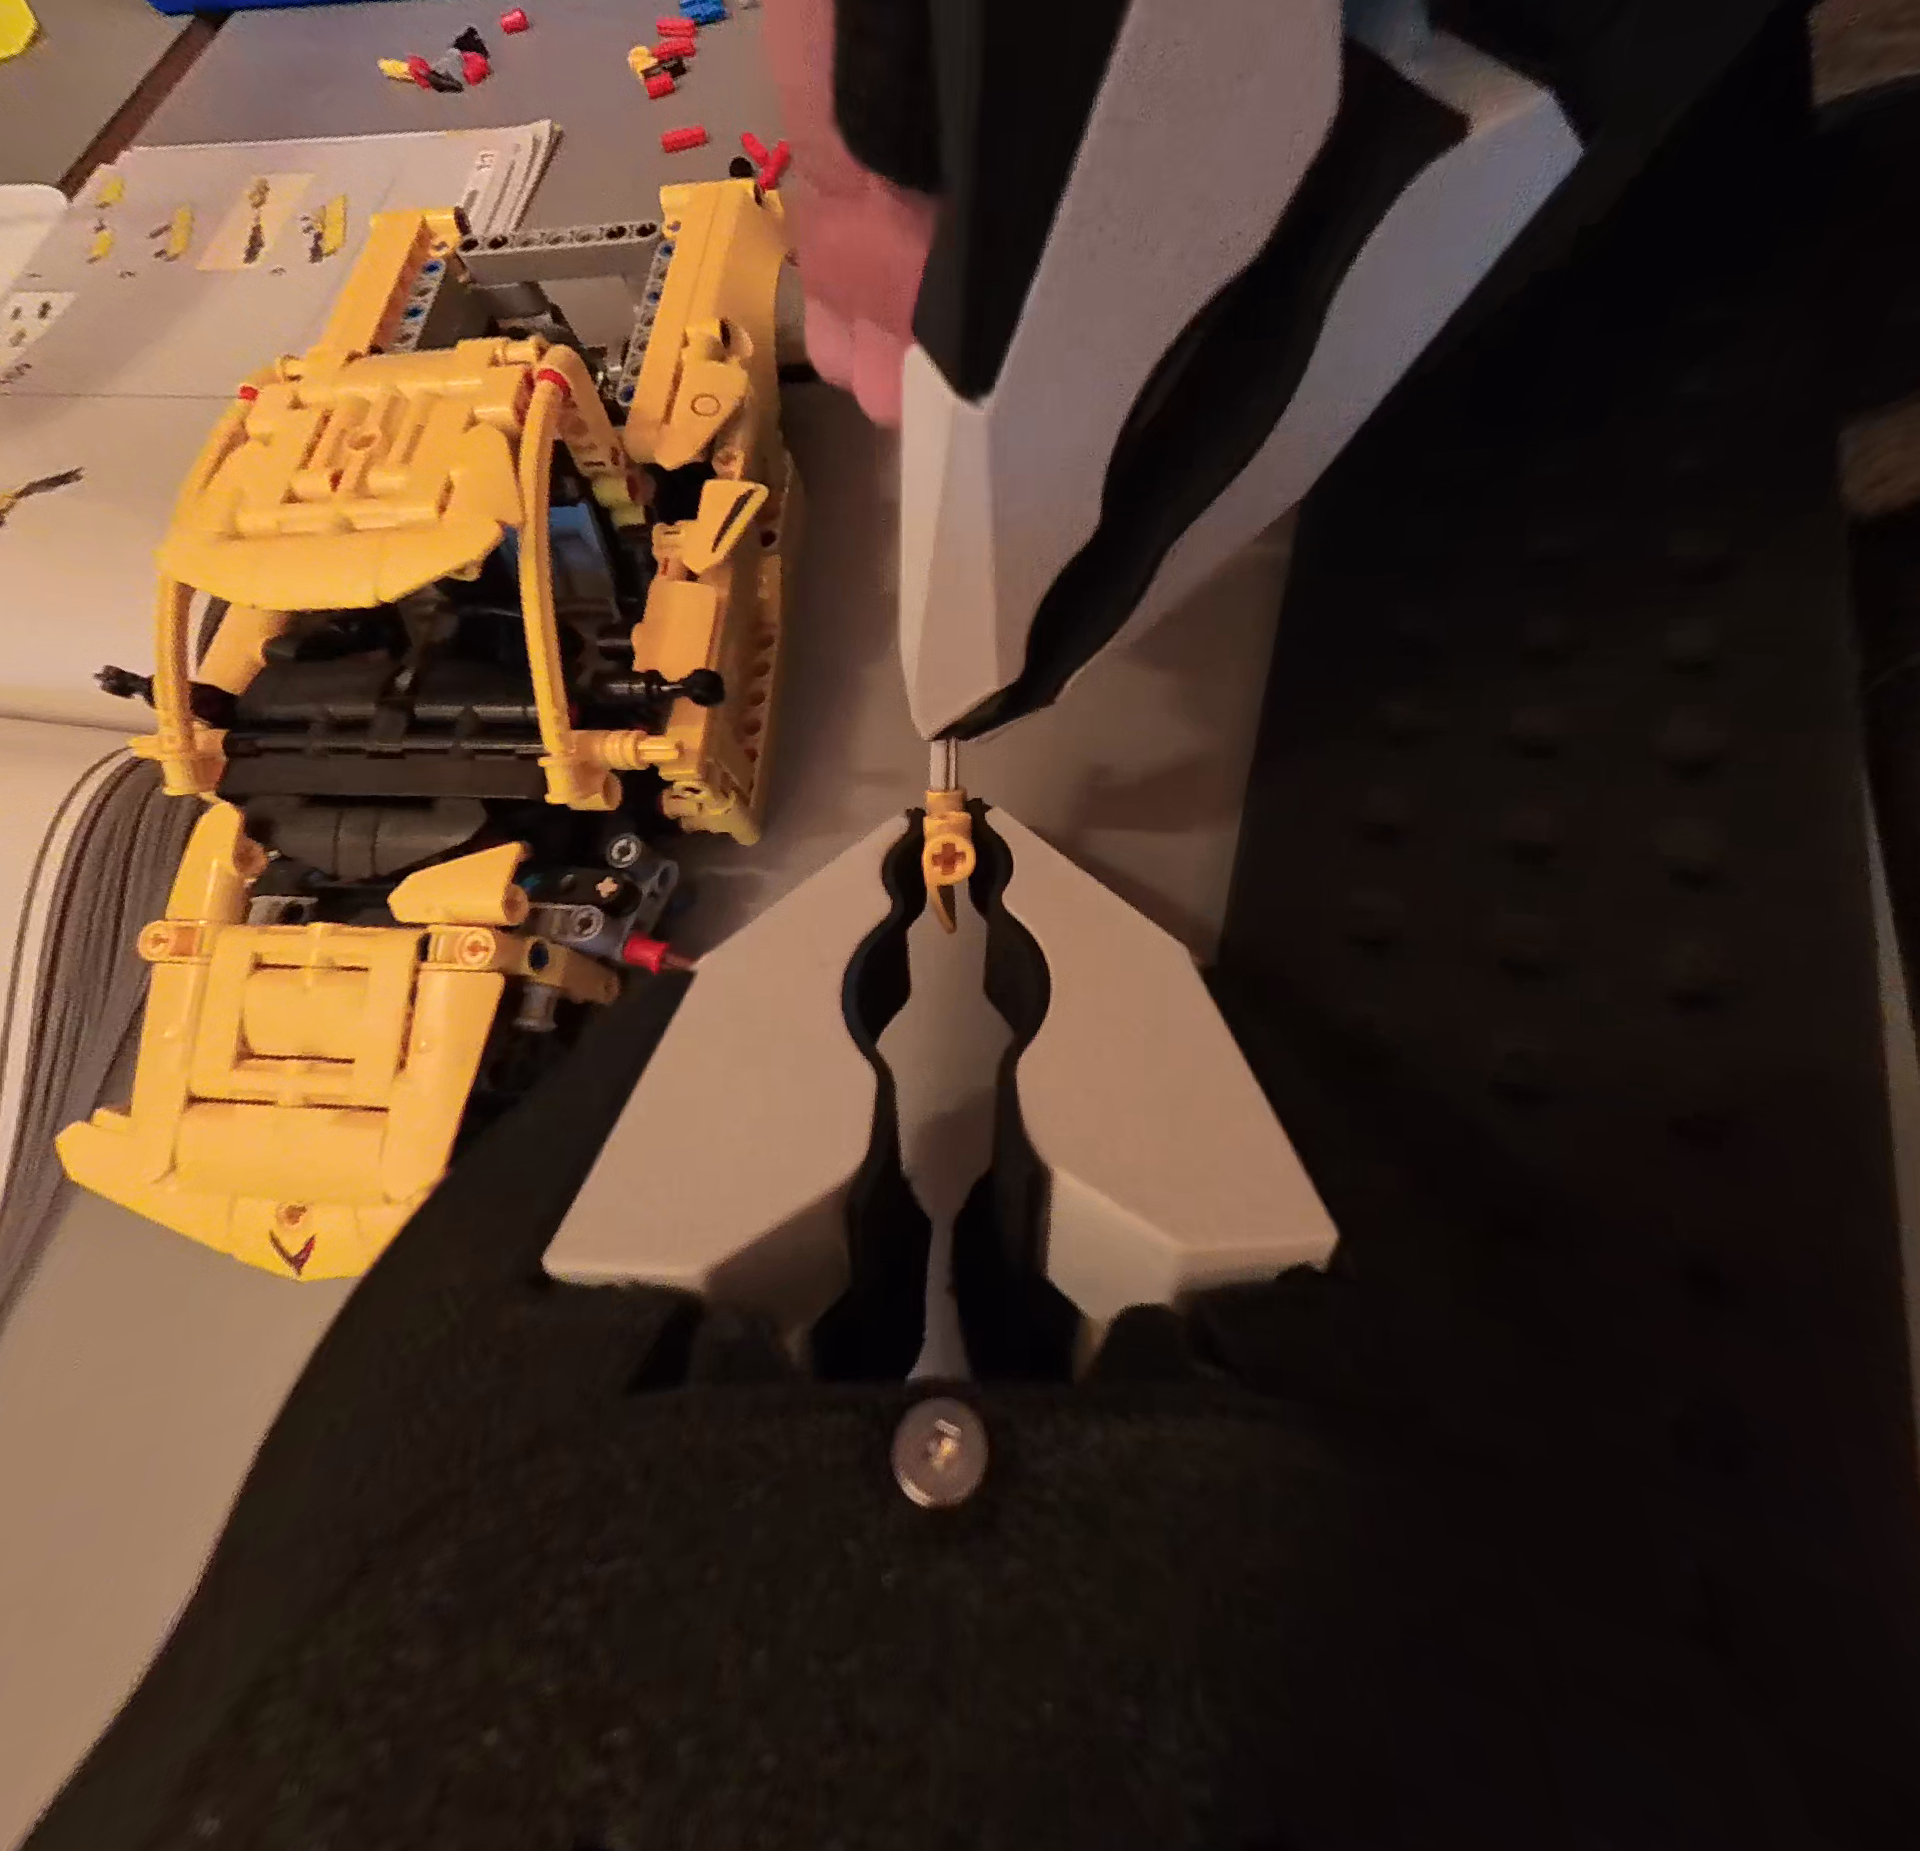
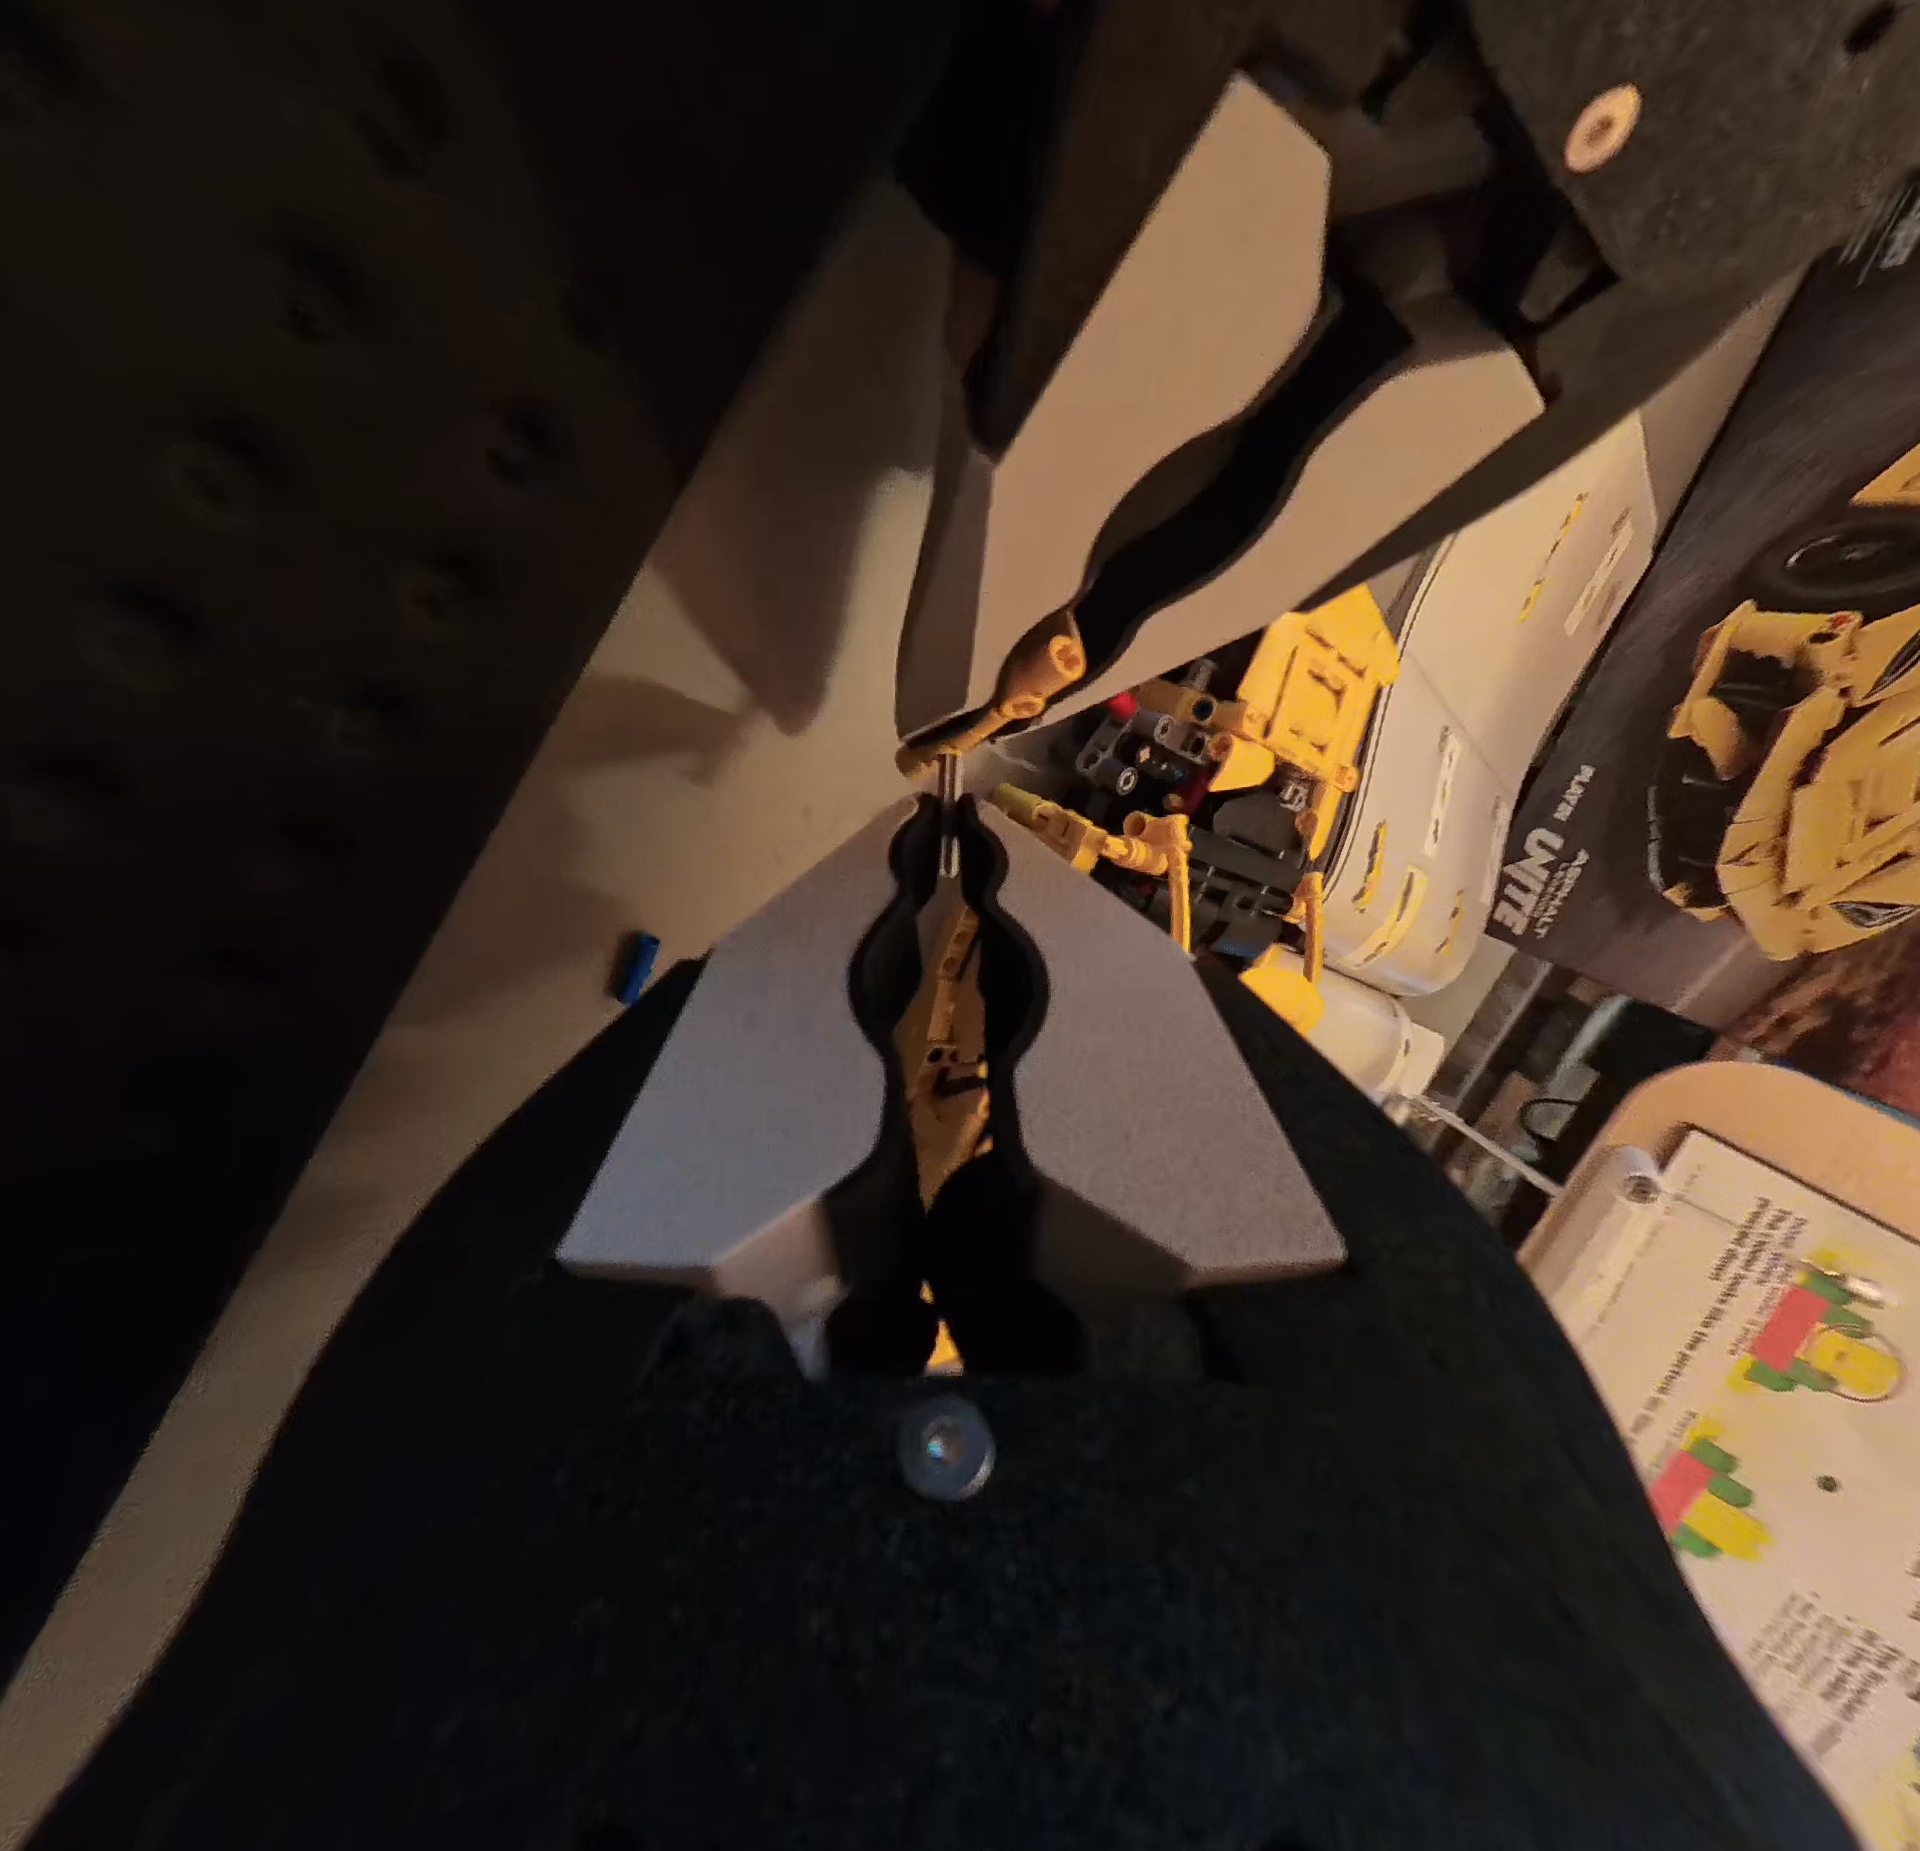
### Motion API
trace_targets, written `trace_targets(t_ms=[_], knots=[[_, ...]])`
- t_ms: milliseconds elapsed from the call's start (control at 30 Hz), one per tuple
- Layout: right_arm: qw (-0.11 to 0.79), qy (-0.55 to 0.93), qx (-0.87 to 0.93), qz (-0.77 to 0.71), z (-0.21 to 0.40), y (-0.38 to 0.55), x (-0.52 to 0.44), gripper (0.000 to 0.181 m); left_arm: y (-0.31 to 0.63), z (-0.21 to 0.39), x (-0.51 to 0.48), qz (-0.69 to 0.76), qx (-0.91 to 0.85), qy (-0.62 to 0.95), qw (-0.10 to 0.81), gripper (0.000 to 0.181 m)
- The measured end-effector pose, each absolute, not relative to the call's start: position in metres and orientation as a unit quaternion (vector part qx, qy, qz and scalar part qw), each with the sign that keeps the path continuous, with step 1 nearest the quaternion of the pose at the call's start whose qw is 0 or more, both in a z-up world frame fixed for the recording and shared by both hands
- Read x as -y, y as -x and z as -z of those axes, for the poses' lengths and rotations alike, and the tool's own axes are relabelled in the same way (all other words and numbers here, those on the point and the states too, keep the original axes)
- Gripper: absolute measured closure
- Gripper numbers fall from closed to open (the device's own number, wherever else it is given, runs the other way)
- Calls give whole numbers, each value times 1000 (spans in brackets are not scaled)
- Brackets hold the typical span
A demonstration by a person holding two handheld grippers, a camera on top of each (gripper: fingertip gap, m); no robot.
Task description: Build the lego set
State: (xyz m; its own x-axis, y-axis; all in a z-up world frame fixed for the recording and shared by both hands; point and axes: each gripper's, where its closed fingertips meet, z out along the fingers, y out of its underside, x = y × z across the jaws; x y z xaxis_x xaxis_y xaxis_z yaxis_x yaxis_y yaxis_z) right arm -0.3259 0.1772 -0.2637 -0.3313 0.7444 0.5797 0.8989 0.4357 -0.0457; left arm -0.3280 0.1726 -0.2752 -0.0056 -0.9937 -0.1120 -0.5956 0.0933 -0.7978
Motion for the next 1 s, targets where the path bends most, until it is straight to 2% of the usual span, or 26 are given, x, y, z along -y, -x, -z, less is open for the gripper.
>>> trace_targets(t_ms=[367,900,1000], knots=[[291,448,830,163,263,327,-175,179,328,272,-168,306,-647,609,341,175],[337,516,785,69,251,327,-178,177,326,260,-169,366,-606,623,332,175],[349,531,770,59,246,328,-180,171,327,258,-169,379,-600,623,329,175]])
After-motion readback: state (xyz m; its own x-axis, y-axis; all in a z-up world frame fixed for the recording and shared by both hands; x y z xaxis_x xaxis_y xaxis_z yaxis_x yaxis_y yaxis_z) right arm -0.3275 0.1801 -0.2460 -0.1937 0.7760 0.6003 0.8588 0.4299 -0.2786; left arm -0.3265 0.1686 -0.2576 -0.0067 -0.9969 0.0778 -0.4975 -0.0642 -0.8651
